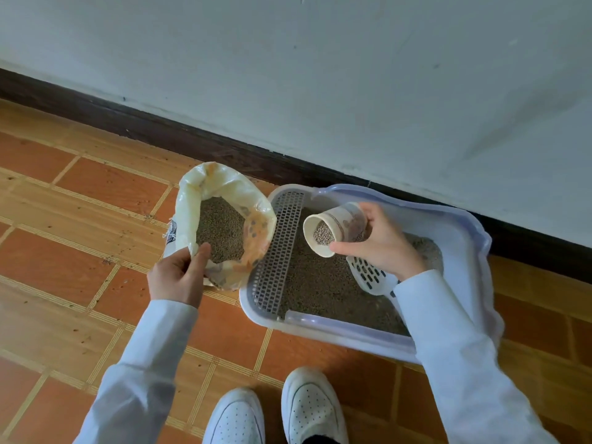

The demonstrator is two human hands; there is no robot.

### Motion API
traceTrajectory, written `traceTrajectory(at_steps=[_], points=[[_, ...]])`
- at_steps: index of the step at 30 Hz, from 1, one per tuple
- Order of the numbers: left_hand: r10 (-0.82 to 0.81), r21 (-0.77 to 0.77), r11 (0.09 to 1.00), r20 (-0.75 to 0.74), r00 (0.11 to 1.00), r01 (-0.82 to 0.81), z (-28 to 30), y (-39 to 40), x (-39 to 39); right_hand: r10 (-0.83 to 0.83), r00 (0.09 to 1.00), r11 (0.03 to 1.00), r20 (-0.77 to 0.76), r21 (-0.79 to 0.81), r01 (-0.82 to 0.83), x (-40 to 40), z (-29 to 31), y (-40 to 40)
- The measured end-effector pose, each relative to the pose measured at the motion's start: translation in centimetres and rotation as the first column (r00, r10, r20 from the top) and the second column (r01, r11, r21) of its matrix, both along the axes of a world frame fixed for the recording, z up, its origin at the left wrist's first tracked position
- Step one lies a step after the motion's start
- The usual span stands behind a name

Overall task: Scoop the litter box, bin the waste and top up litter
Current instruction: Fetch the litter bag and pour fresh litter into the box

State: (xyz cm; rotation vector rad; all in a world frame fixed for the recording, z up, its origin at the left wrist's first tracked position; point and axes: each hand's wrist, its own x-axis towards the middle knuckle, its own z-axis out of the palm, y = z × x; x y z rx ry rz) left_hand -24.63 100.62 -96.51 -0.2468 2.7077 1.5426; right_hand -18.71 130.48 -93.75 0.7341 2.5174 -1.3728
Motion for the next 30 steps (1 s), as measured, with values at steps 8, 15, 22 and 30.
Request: traceTrajectory(at_steps=[8, 15, 22, 30], points=[[0.023, 0.028, 0.999, 0.021, 1.0, -0.024, -0.4, -0.1, -0.2, 0.048, 0.99, 0.965, -0.132, 0.263, -0.011, 0.0, 1.1, 0.0], [0.001, 0.003, 1.0, -0.006, 1.0, -0.001, 0.3, 0.1, 0.0, 0.118, 0.991, 0.963, 0.067, 0.237, -0.13, 0.4, 2.1, 0.9], [0.018, 0.028, 0.999, 0.008, 1.0, -0.018, -0.3, -0.3, -0.2, 0.121, 0.99, 0.958, 0.067, 0.253, -0.134, 0.9, 2.9, 1.5], [0.005, 0.006, 1.0, 0.004, 1.0, -0.005, -0.2, -0.3, -0.2, 0.164, 0.975, 0.821, -0.148, 0.569, -0.052, 0.6, 2.9, 0.7]])
